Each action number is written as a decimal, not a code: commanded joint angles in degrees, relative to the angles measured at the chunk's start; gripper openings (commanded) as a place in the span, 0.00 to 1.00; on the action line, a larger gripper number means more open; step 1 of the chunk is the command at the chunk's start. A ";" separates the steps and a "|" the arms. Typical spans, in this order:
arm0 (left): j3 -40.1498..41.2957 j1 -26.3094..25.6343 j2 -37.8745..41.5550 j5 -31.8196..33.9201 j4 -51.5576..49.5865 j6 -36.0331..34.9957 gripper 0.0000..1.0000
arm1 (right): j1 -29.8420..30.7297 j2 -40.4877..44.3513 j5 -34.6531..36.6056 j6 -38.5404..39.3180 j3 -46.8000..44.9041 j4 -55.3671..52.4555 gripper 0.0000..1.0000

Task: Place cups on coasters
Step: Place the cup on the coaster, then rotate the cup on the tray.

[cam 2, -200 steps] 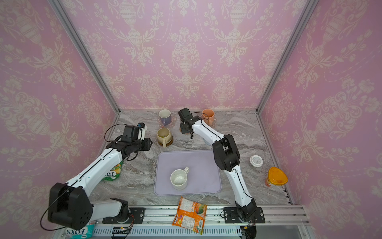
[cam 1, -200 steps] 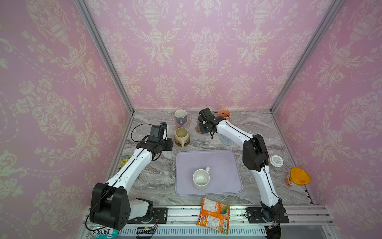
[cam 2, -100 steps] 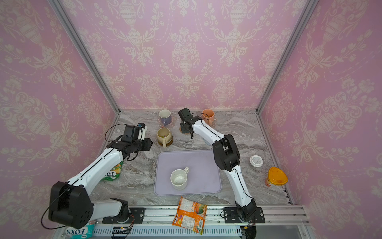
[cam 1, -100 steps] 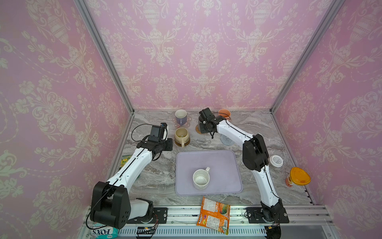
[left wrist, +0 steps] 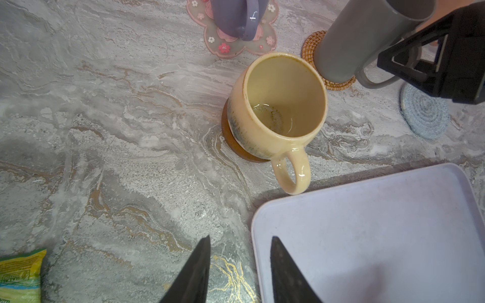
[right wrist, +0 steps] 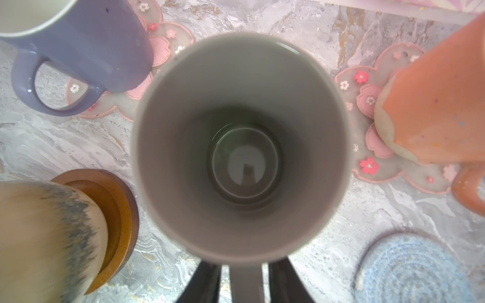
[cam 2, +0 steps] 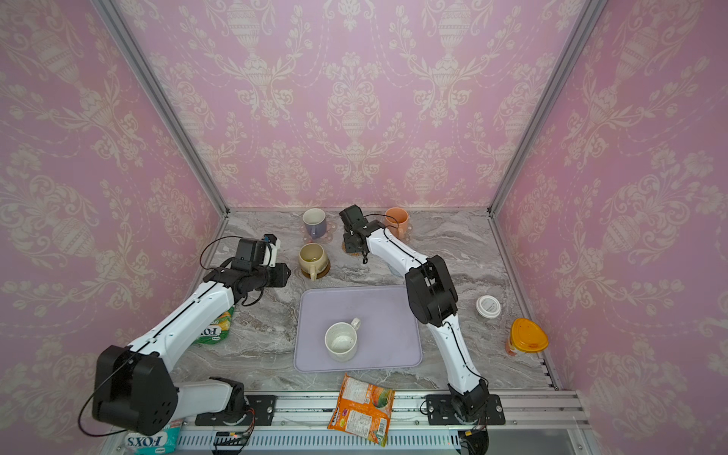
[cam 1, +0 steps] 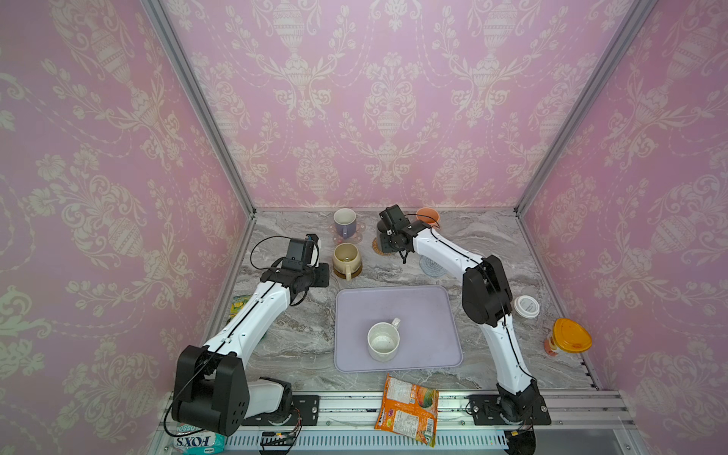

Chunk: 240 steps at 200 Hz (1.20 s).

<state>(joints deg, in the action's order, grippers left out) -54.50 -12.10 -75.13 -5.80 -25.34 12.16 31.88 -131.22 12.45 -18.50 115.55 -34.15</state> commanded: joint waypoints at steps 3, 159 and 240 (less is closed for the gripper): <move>-1.56 0.56 0.25 -1.49 -0.63 1.09 0.41 | -0.33 1.76 0.91 -0.70 0.38 -0.20 0.39; -1.69 0.13 2.90 -6.41 -6.14 4.15 0.42 | -0.33 21.20 2.09 -1.63 -20.71 1.83 0.51; 2.05 -8.39 5.92 -2.17 -10.84 8.92 0.39 | 1.81 38.15 -0.70 -0.87 -40.35 1.83 0.52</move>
<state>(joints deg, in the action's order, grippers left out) -53.76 -17.26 -69.34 -10.46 -32.14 17.98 32.27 -97.65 12.97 -19.57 79.46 -31.77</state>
